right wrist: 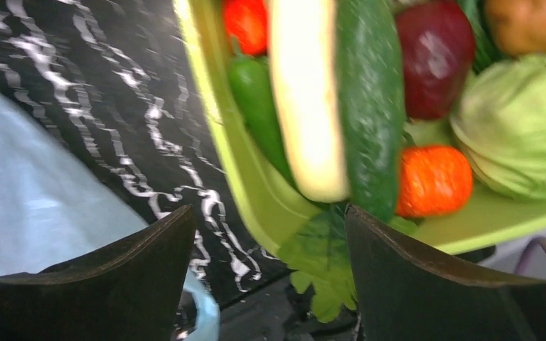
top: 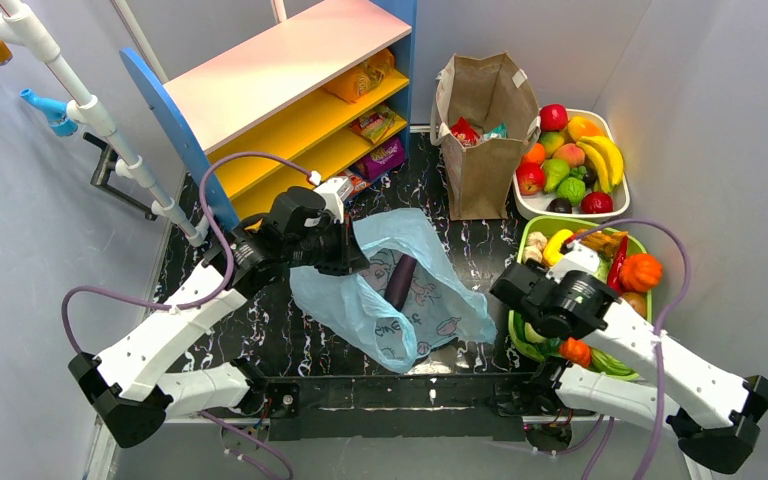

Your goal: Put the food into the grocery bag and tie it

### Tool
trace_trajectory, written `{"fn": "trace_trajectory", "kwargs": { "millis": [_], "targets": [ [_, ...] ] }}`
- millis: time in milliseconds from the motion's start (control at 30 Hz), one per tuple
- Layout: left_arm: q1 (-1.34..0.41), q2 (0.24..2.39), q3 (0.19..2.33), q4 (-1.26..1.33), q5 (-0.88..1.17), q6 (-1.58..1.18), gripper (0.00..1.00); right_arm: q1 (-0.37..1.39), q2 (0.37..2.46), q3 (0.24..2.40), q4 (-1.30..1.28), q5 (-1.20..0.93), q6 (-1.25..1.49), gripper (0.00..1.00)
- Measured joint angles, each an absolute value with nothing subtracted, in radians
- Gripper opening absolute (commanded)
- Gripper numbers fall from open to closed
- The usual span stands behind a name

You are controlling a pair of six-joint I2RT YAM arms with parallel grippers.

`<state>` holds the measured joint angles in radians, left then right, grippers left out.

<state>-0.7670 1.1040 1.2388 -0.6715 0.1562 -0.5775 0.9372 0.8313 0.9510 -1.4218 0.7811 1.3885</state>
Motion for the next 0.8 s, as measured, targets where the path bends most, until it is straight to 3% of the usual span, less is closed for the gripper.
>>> {"fn": "trace_trajectory", "kwargs": {
  "millis": [267,600,800],
  "targets": [
    [-0.767,1.094,1.235,-0.690,0.160,-0.576,0.00,0.808,0.730,0.805,-1.467,0.694,1.497,0.82],
    [-0.767,1.093,1.233,-0.695,0.181,-0.580,0.00,0.447,0.852,0.830,-1.339,0.595,1.162,0.93],
    [-0.767,1.093,1.233,-0.718,0.184,-0.580,0.00,0.235,0.828,0.830,-1.189,0.465,0.953,0.93]
  ]
}}
